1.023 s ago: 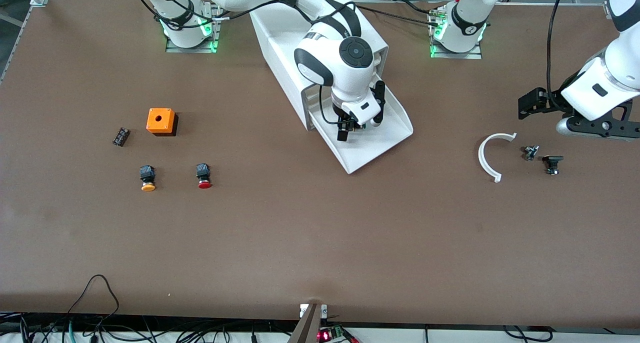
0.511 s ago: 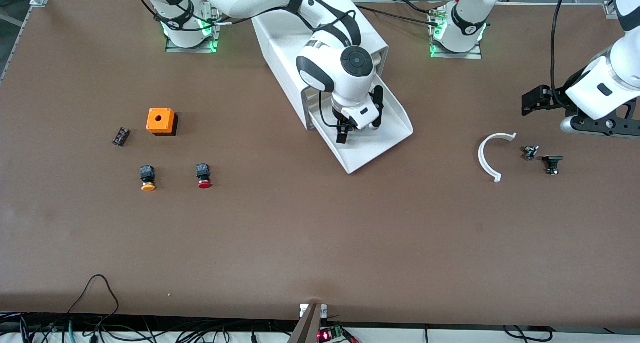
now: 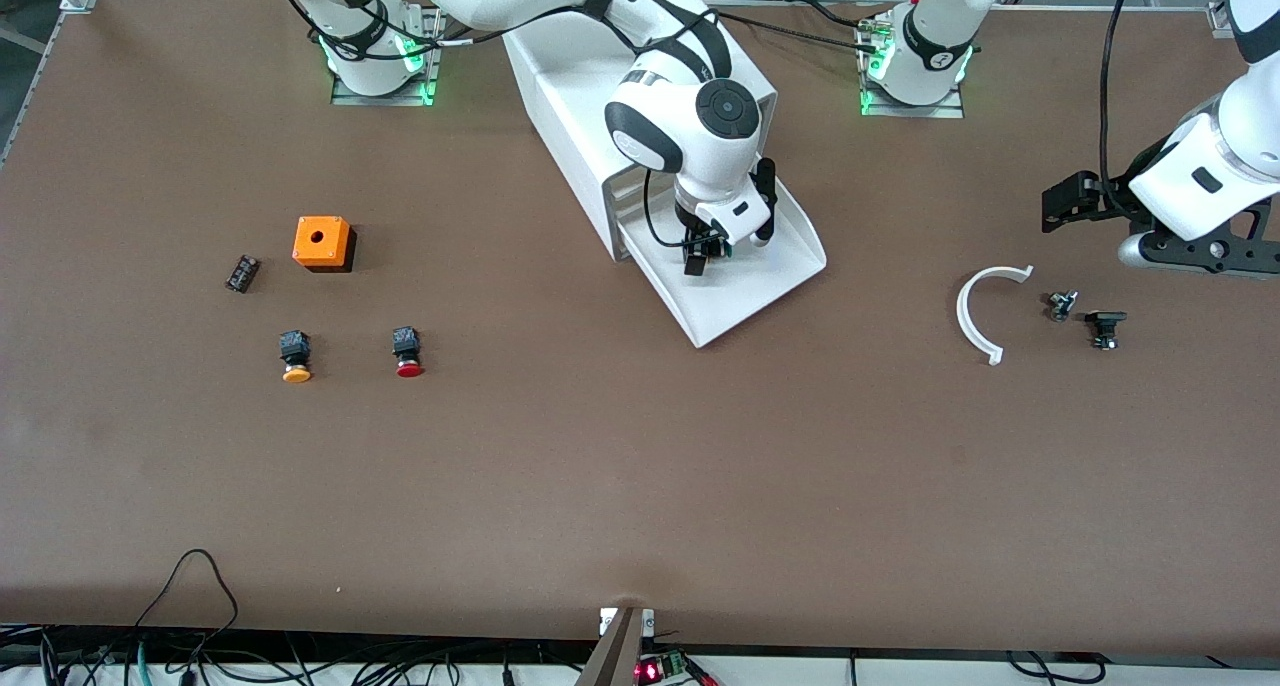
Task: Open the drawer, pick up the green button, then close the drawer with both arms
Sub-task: 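Grasp the green push button in the drawer with the right gripper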
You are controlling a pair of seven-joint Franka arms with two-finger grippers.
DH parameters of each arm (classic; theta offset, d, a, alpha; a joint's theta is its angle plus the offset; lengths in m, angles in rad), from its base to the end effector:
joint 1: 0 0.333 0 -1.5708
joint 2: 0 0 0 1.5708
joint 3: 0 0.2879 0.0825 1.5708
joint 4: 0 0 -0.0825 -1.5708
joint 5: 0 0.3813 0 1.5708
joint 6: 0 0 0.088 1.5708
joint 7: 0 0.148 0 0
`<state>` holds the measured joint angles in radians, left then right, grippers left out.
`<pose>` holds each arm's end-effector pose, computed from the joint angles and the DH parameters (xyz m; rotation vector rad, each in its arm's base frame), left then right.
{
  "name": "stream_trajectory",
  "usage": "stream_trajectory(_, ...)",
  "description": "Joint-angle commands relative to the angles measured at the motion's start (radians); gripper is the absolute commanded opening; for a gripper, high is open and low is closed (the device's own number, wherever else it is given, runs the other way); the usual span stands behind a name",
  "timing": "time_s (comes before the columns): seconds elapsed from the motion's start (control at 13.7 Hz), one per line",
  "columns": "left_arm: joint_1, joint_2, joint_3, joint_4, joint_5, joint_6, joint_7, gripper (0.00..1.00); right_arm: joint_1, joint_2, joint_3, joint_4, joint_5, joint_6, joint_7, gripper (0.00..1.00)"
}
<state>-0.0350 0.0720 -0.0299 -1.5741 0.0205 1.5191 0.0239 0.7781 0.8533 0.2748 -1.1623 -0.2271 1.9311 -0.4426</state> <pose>0.5570 -0.0326 0.5099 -3.1113 0.1387 0.1974 0.4199 0.5963 0.2291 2.2876 2.1249 -0.0826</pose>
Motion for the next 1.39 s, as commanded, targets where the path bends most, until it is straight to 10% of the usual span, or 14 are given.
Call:
stream_trajectory(0.0,0.001,0.018,-0.005,0.037,0.007,-0.011,0.005,1.0,-0.002,0.036,0.011,0.016,-0.024,-0.006,-0.005,1.0)
stream_trajectory(0.37,0.001,0.026,-0.005,0.037,0.003,-0.01,0.007,1.0,0.003,0.053,0.011,0.016,-0.051,-0.001,-0.005,1.0)
stream_trajectory(0.73,0.001,0.028,-0.005,0.037,0.003,-0.01,0.007,1.0,0.009,0.053,0.021,0.026,-0.096,-0.001,0.016,0.43)
stream_trajectory(1.32,0.0,0.028,-0.005,0.037,0.003,-0.01,0.007,1.0,-0.014,0.009,0.083,0.053,-0.199,-0.07,0.051,0.21)
